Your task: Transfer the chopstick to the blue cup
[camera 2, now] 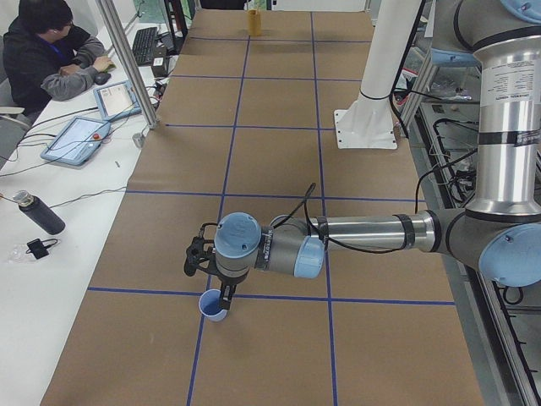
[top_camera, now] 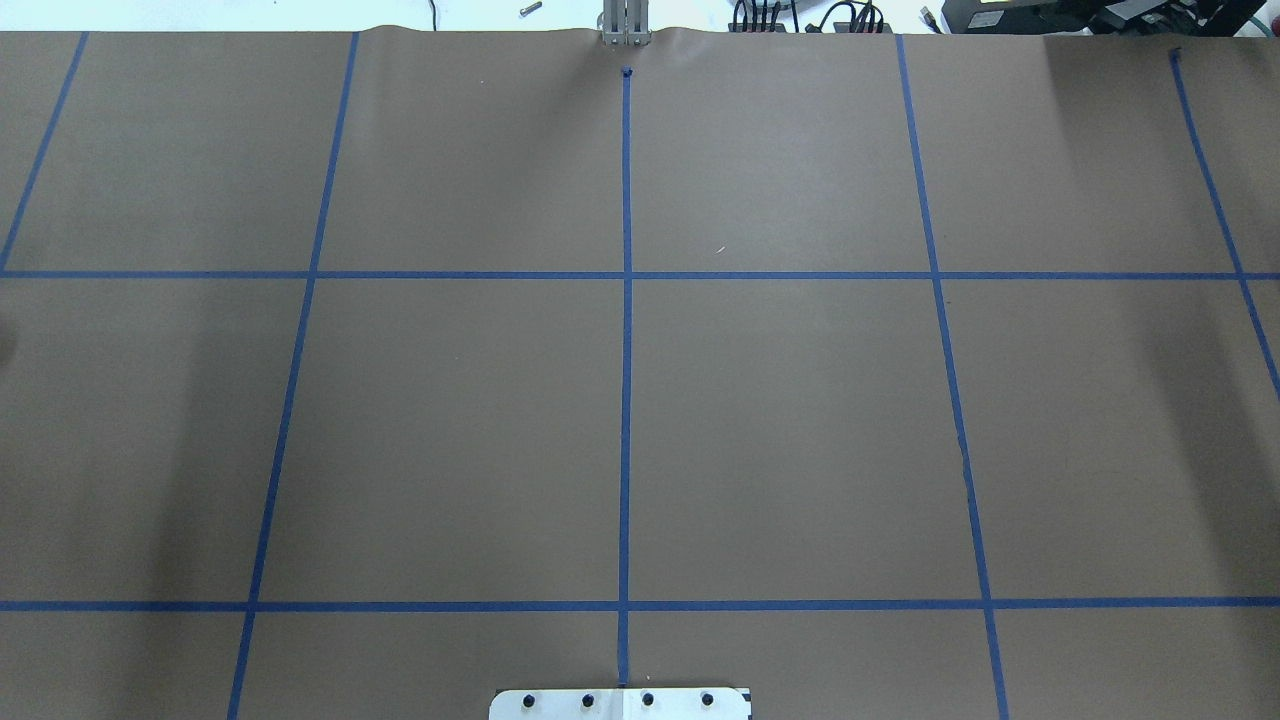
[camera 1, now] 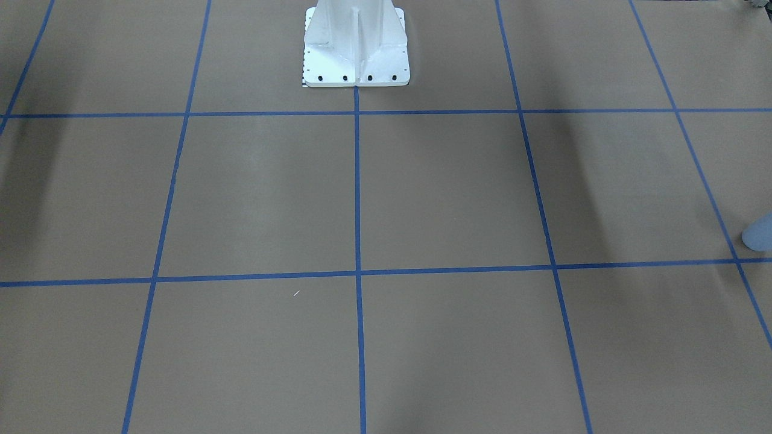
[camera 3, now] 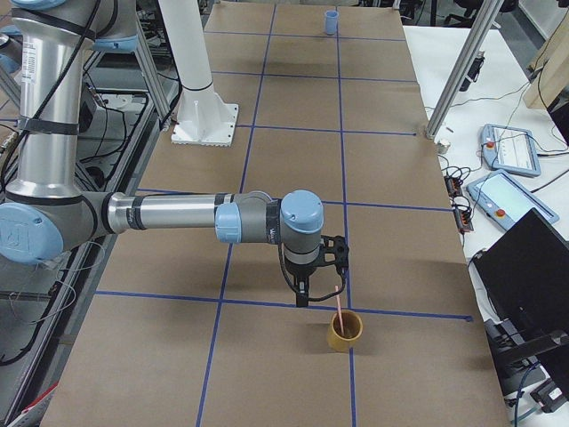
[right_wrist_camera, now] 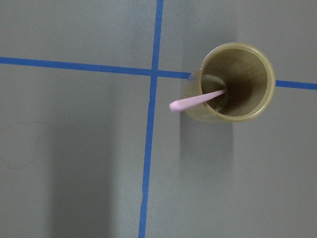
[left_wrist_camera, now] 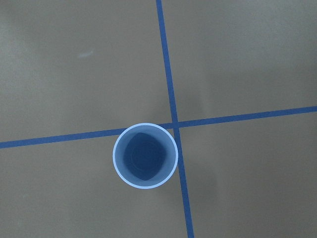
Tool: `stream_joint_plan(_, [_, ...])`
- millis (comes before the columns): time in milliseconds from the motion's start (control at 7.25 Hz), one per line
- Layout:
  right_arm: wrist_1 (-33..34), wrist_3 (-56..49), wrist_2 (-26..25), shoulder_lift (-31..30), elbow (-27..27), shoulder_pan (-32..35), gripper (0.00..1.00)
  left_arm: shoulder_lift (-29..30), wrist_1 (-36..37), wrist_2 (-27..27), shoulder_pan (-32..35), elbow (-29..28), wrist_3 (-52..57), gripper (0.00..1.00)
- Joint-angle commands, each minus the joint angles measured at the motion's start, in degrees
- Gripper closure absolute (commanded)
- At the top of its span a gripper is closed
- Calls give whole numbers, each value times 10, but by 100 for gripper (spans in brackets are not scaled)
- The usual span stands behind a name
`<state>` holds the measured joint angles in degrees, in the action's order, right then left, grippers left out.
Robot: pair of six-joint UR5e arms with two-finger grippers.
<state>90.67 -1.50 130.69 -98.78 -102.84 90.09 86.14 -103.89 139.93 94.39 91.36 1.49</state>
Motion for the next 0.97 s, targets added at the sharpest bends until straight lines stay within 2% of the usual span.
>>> stream_joint_plan(0, [-1,0,0,0,1,0,0,1,1,0,0,0,-1,2])
stream_joint_plan(414, [-9,-1,2,1,-1,-2,0,11,-6,3,1,7,-2,2])
stream_joint_plan(552, [-72,3,3,-3,-10,0,0,23,-6,2,0,8,-2,2])
stream_joint_plan(690, [-114,7,4,-2,12,0,0,67,3,-5,-2,-20,-6,2])
stream_joint_plan(828, [-120,2,10,3,32,0,0,75,-3,-5,-2,-30,-4,2])
